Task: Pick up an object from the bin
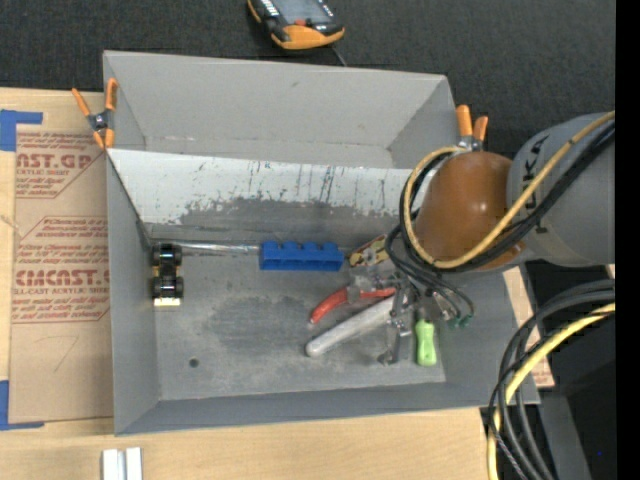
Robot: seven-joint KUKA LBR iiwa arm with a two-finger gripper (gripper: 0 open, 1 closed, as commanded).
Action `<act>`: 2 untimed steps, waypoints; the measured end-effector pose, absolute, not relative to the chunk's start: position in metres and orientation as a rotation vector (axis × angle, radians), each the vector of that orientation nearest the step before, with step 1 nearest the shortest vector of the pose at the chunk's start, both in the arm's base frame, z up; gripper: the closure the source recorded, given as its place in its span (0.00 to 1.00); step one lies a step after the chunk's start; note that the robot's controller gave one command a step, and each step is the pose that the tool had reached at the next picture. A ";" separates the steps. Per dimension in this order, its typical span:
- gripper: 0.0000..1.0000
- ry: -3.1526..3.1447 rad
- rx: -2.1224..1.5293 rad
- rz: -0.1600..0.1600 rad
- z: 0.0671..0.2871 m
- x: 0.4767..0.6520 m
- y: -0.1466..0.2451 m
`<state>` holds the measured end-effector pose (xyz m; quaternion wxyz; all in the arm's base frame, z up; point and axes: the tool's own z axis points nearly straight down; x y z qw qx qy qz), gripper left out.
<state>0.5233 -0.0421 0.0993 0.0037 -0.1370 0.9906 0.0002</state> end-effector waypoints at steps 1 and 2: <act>0.00 3.094 -0.407 -0.002 0.071 0.558 -0.041; 1.00 3.011 -0.831 -0.005 0.072 0.575 -0.028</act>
Offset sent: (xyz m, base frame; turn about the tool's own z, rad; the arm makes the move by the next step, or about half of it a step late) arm 0.0497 0.0126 -0.0293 -0.2656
